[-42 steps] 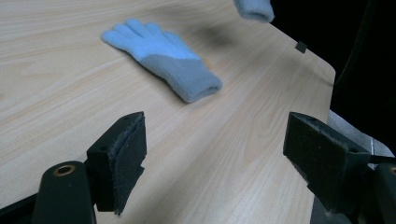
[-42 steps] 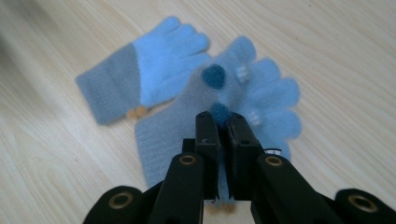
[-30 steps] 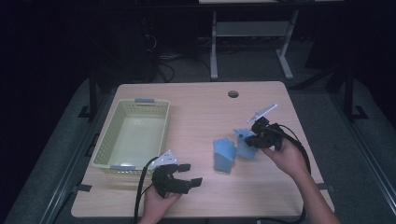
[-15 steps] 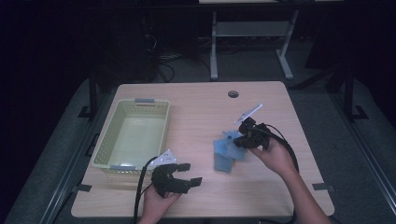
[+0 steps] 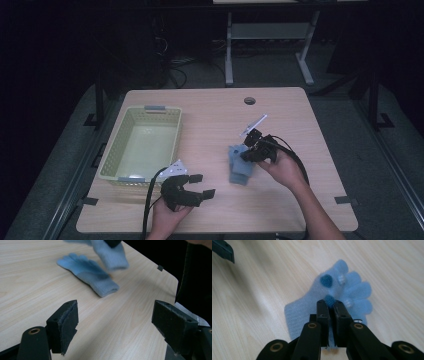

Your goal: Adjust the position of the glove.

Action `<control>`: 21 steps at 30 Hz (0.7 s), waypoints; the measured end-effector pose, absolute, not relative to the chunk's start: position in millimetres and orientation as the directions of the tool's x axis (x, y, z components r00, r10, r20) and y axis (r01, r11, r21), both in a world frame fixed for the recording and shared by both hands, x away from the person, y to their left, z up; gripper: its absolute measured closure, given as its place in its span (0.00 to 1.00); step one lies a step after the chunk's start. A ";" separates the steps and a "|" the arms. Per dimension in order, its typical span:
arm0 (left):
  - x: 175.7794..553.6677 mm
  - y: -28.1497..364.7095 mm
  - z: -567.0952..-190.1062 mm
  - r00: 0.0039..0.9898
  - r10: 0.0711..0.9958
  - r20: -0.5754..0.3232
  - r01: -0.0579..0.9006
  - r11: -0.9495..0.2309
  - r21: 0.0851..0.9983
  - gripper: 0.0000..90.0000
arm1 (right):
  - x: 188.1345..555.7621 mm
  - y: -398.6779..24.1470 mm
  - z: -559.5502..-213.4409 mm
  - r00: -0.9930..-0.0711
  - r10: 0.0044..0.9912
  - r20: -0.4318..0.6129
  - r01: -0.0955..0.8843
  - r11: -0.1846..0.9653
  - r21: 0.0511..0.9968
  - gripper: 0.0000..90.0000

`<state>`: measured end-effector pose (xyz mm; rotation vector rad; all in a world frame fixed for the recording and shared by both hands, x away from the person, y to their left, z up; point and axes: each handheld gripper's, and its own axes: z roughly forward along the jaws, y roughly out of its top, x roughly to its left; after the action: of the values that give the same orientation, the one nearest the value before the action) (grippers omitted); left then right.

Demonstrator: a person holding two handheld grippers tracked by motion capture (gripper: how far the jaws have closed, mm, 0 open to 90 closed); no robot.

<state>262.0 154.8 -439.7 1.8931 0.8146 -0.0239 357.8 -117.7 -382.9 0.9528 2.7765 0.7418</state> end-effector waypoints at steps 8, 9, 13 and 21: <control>261.7 153.0 -440.9 0.772 0.520 -0.365 0.546 -0.249 0.800 0.23 | 358.0 -112.2 -392.4 -0.803 0.593 0.067 0.552 0.696 0.458 0.94; 261.4 152.6 -440.8 0.773 0.520 -0.364 0.545 -0.249 0.800 0.23 | 358.0 -111.2 -393.8 -0.809 0.585 0.061 0.544 0.705 0.454 0.94; 261.6 153.3 -440.8 0.772 0.521 -0.365 0.547 -0.250 0.799 0.23 | 357.8 -108.2 -396.7 -0.812 0.581 0.063 0.544 0.711 0.445 0.94; 261.2 153.6 -440.1 0.773 0.519 -0.365 0.542 -0.242 0.804 0.23 | 360.8 -108.5 -413.1 -0.786 0.613 0.084 0.585 0.693 0.420 0.93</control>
<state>261.2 153.6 -440.1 1.8932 0.8087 -0.0275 360.8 -108.5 -413.1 1.0033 2.8330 0.6695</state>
